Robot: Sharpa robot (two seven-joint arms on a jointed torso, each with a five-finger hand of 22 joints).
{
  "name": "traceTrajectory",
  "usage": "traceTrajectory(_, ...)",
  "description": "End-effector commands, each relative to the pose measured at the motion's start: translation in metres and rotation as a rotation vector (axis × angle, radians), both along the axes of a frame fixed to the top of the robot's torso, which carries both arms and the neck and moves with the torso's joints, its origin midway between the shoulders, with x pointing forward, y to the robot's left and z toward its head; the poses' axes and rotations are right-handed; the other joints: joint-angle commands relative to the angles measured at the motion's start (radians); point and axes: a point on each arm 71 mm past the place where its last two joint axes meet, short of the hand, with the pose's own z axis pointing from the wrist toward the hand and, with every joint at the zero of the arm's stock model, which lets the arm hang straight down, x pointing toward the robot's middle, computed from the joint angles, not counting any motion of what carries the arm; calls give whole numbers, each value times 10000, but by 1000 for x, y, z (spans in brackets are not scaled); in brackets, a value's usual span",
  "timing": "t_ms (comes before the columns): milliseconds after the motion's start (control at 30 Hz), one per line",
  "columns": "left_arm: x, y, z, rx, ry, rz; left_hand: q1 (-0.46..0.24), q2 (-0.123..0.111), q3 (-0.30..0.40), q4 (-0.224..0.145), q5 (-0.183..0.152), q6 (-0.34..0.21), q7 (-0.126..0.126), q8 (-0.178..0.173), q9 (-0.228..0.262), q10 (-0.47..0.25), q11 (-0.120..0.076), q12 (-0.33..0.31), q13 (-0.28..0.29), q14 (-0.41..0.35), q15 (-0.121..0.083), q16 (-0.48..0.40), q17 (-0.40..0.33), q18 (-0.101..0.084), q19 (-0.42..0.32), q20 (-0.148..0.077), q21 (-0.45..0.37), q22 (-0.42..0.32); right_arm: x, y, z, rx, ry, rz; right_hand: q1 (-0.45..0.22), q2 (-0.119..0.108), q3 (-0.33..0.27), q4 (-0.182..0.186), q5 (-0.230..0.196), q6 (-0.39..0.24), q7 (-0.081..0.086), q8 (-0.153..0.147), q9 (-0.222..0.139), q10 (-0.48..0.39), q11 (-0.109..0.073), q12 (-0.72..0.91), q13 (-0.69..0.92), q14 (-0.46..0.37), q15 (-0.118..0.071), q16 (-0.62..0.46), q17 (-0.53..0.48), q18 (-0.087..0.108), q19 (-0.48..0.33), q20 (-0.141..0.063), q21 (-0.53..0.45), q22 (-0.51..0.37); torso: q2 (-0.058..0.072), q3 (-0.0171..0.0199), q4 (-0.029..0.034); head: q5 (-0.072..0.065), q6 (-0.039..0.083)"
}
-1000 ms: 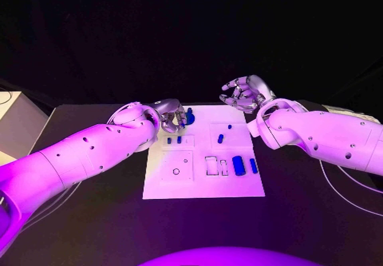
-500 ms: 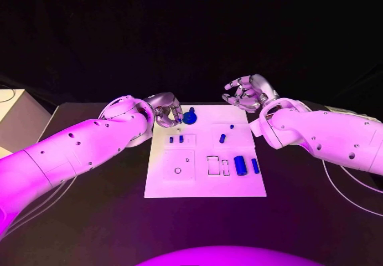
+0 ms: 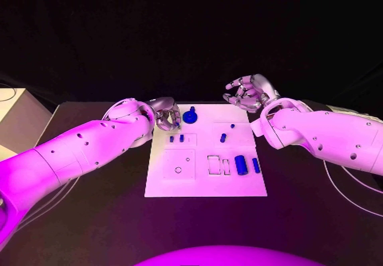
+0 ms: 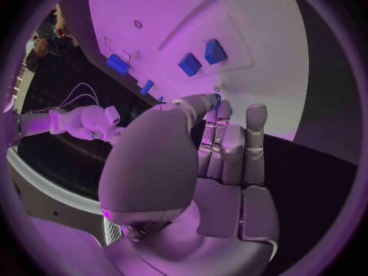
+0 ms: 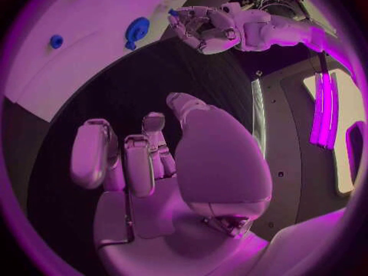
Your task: Assemble the parts on the task board
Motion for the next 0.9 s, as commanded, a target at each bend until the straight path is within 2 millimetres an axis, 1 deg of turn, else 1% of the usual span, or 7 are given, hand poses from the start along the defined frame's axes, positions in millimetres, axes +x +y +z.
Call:
traceTrajectory(33, 0, -2, -4, 260, 27, -118, -56, -2, 18, 3, 0, 55, -7, -29, 13, 64, 14, -67, -6, 57, 1, 51, -16, -52, 70, 9, 16, -16, 0, 2, 0, -16, -21, 153, -47, -25, 81, -5, 34, 46, 53, 24, 17, 20, -24, -59, -9, 540, -71, 8, 522, 76, 2, -53, -5, 3, 7, -5, -13, -14, -21)
traceTrajectory(200, 0, -4, -7, 288, 64, -126, -56, -2, 18, 3, 0, 55, -7, -29, 13, 64, 14, -67, -6, 57, 1, 51, -16, -52, 70, 9, 16, -16, 0, 3, 0, -14, -23, 158, -47, -25, 81, -5, 34, 46, 53, 24, 17, 20, -24, -59, -9, 540, -71, 8, 522, 76, 2, -53, -5, 3, -5, 9, 0, -24, -46)
traceTrajectory(900, -1, -8, -11, 350, 253, -256, -39, 8, 43, -34, -1, 67, -9, -51, 19, 96, 9, -109, 1, 55, -5, 47, -34, -52, 76, 5, 22, -8, 0, 3, 0, -16, -22, 164, -47, -25, 81, -5, 34, 46, 53, 24, 17, 20, -24, -59, -9, 540, -71, 8, 522, 76, 2, -53, -5, 3, -11, -3, 7, -53, -90)
